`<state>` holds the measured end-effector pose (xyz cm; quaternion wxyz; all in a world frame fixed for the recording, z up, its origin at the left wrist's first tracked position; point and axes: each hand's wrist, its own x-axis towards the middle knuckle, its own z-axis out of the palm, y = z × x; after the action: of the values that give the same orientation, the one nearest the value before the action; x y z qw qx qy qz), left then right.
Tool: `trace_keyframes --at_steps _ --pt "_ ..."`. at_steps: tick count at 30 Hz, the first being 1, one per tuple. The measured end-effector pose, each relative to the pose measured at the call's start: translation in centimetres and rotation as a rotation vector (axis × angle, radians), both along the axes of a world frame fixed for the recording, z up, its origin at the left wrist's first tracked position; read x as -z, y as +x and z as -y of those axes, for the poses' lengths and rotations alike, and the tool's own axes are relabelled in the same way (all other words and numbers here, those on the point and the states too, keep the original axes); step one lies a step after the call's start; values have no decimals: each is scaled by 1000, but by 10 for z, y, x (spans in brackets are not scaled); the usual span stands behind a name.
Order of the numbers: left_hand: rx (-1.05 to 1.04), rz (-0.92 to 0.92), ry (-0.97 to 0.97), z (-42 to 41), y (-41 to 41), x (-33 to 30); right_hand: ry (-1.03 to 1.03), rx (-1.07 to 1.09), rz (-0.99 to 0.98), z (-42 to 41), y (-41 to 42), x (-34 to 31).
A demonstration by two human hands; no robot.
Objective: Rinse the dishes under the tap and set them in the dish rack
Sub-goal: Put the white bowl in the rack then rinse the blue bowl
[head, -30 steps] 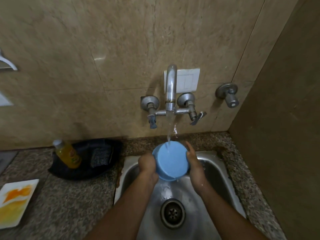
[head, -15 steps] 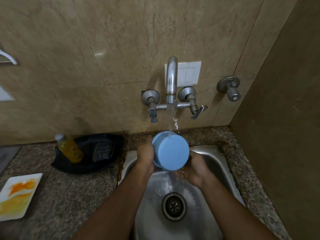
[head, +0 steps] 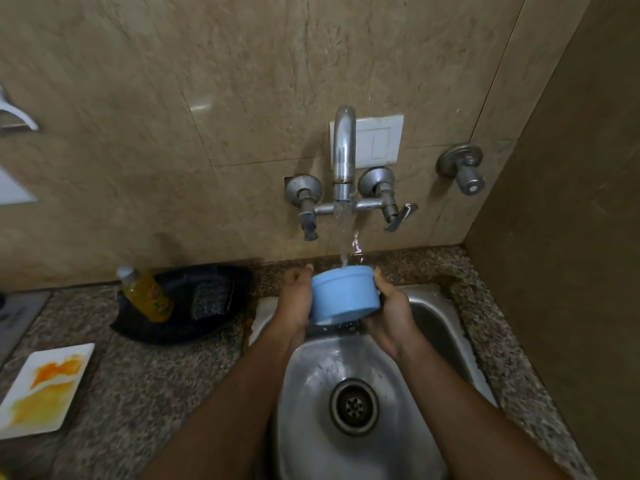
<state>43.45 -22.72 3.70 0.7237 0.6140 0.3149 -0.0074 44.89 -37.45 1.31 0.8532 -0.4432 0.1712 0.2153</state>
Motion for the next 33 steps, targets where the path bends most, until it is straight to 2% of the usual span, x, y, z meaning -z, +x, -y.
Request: trace_keyframes --at_steps 7,10,14,16,19,23,28,33 --pt "184 -271 -258 -13 2 -16 -83 75 78 3 7 -8" --pt "183 -219 -295 -11 2 -13 -134 46 104 9 6 -10" --pt "123 36 -192 -5 -2 8 -295 -186 118 11 -1 -9" --pt "145 89 -208 -3 -8 13 -353 -249 141 12 -3 -5" --pt "195 34 -275 -7 -17 18 -345 -203 133 13 -8 -3" --pt "224 -90 -236 -12 -15 24 -365 -193 86 13 -18 6" --pt "193 -56 -189 -13 -19 30 -347 -228 84 14 -21 8" --pt "294 -66 -203 -12 -27 29 -514 -216 57 18 -20 7"
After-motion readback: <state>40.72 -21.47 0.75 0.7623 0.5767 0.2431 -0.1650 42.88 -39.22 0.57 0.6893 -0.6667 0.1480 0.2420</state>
